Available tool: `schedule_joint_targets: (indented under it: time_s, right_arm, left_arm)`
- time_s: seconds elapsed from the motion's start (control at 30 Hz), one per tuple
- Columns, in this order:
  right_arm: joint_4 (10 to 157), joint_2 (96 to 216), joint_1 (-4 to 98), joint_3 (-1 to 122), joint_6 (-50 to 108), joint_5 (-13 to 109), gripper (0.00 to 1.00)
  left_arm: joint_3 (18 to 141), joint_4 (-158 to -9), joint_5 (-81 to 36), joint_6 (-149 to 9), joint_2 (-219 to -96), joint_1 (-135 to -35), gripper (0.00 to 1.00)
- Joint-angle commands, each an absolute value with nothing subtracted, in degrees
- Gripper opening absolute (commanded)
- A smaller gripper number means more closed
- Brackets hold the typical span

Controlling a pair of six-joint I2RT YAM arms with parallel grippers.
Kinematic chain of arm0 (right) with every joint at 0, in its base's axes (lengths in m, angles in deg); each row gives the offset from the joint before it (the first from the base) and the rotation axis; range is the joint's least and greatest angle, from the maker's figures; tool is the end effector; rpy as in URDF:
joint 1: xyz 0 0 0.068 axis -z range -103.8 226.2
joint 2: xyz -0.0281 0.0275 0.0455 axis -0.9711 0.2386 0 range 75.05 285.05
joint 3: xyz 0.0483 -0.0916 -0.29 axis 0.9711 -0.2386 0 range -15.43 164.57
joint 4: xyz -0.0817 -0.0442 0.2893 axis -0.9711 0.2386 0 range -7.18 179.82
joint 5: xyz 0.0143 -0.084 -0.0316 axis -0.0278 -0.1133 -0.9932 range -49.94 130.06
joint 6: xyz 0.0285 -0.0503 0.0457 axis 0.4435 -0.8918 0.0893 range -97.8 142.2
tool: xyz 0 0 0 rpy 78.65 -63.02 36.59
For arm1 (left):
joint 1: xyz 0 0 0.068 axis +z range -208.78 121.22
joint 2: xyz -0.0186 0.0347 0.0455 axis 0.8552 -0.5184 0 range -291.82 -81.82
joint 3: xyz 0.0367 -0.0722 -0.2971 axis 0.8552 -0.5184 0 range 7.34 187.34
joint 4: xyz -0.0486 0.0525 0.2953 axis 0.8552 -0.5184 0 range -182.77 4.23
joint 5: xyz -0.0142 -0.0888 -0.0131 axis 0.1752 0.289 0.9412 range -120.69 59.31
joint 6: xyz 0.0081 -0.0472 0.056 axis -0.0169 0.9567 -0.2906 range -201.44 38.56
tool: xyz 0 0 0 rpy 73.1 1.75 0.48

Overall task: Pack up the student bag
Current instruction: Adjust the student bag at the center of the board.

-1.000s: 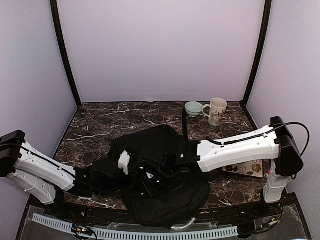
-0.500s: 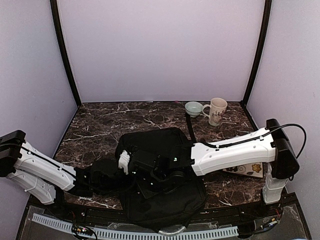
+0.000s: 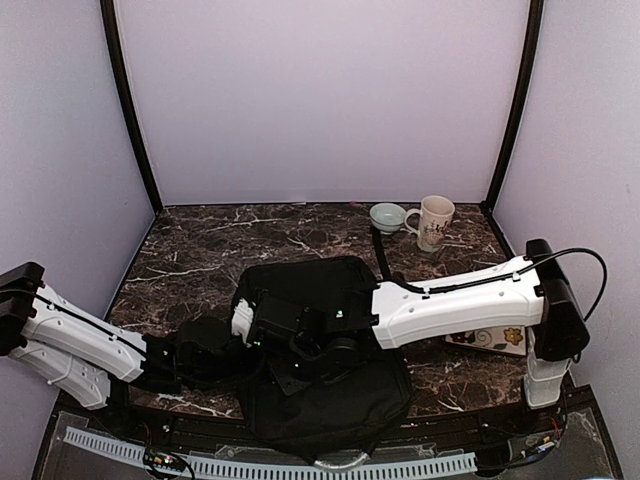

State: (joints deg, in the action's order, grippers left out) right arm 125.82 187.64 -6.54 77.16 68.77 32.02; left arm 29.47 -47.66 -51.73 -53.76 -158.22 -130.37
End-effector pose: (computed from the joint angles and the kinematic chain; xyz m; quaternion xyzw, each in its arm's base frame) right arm 0.0705 0.4844 0.2277 -0.2855 0.9272 0.1813 0.1612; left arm 0.1137 -0.2717 0.1685 0.1922 0.7700 -0.3555 0.4937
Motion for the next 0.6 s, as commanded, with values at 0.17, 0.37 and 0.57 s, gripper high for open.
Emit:
schedule_joint_targets:
  time_s: [0.17,0.37,0.57]
  right_arm:
    - [107.5,186.9,-12.3,84.8,56.4,38.0,0.2]
    - [108.0,184.9,-14.1,87.2,55.5,37.5,0.22]
    - [98.3,178.0,-15.2,79.9,54.7,38.4,0.23]
  left_arm:
    - [29.6,-51.2,-48.7,-53.9,-161.0,-130.6,0.26]
    - [29.7,-51.1,-48.7,-53.9,-161.3,-130.6,0.26]
    - [29.7,-51.0,-48.7,-53.9,-161.5,-130.6,0.26]
